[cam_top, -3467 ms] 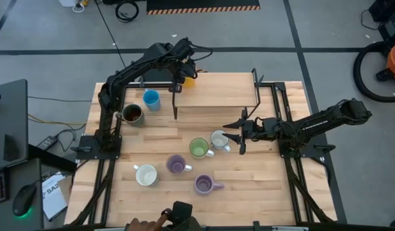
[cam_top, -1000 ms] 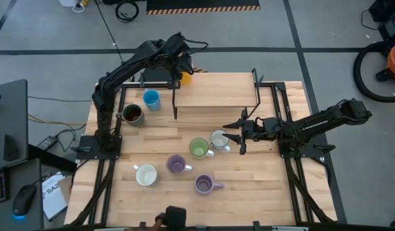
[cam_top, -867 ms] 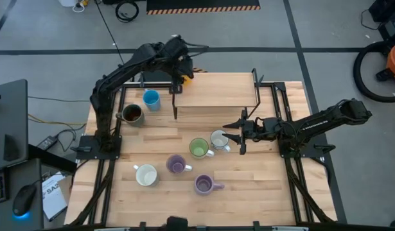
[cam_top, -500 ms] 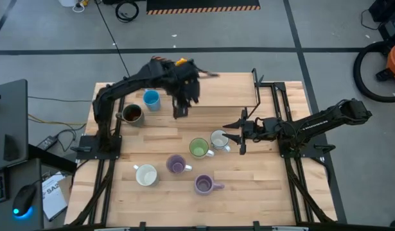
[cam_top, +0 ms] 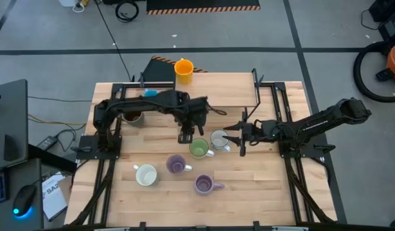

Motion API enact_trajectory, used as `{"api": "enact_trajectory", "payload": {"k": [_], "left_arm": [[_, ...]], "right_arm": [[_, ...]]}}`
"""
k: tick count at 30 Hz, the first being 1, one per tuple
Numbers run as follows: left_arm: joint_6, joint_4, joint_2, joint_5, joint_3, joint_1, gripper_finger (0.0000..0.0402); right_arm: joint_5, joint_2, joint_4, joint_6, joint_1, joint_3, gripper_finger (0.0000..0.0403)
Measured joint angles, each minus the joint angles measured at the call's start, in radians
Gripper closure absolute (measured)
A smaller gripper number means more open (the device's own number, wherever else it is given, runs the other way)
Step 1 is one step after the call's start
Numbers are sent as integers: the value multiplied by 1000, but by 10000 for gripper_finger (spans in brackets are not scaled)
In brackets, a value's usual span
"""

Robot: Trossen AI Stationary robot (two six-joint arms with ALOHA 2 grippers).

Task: Place coffee mugs
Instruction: Put the green mug on the shelf

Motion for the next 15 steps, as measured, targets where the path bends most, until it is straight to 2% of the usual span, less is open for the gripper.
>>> {"api": "enact_trajectory", "payload": {"k": [5, 11, 15], "left_arm": [[-12, 28, 0, -1, -71, -31, 260], [-91, 61, -18, -23, -117, -54, 260], [-167, 132, -83, -57, -189, -72, 260]], "right_arm": [[102, 0, -252, 21, 49, 100, 238], [181, 0, -276, 18, 95, 104, 238], [195, 0, -278, 25, 100, 104, 238]]}}
